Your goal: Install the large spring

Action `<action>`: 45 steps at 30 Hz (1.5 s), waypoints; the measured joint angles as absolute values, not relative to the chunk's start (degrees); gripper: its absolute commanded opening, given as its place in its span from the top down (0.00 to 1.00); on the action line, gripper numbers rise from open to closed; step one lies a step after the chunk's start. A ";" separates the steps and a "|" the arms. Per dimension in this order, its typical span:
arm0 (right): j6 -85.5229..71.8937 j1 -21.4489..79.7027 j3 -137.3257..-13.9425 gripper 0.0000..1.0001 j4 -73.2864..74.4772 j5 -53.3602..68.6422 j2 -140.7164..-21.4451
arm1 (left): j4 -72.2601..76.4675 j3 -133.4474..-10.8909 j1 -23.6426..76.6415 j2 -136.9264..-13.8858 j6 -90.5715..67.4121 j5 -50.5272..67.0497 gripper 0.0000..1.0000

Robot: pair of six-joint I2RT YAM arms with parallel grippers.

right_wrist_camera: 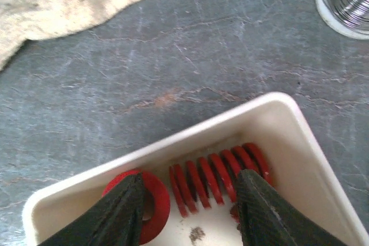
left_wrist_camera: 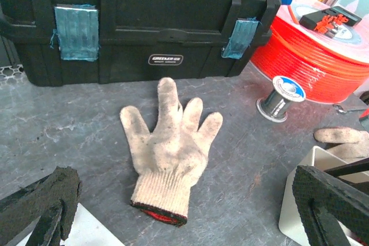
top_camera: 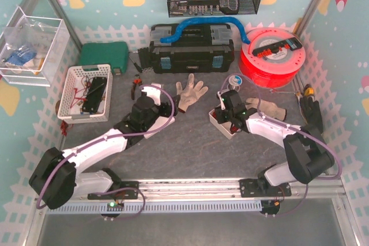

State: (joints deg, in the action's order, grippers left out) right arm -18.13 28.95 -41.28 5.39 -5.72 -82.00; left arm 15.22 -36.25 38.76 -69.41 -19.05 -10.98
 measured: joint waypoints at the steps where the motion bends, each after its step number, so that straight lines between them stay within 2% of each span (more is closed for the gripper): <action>1: -18.13 28.95 -41.28 0.56 5.41 -6.50 -82.00 | 15.22 -36.25 38.76 -69.41 -19.05 -11.05 0.01; 8: -18.85 28.93 -41.19 0.58 6.83 -9.74 -80.64 | 15.22 -36.25 39.07 -69.41 -19.00 -11.86 0.01; 16: -18.87 28.88 -39.68 0.57 4.45 -3.99 -76.75 | 15.22 -36.25 39.27 -69.43 -18.79 -12.43 0.01; 28: -18.94 28.60 -41.10 0.49 3.68 0.10 -82.65 | 15.22 -36.25 39.48 -69.43 -18.61 -13.15 0.01; 37: -20.03 28.73 -45.74 0.58 3.57 -1.10 -87.55 | 15.22 -36.25 39.53 -69.41 -18.61 -13.41 0.01; 45: -20.78 28.84 -44.10 0.60 7.62 -2.94 -83.22 | 15.20 -36.25 39.66 -69.41 -18.61 -13.52 0.01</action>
State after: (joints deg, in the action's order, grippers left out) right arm -20.78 28.84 -44.10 7.62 -2.94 -83.22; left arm 15.20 -36.25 39.66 -69.41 -18.61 -13.52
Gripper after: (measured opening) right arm 0.397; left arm 0.990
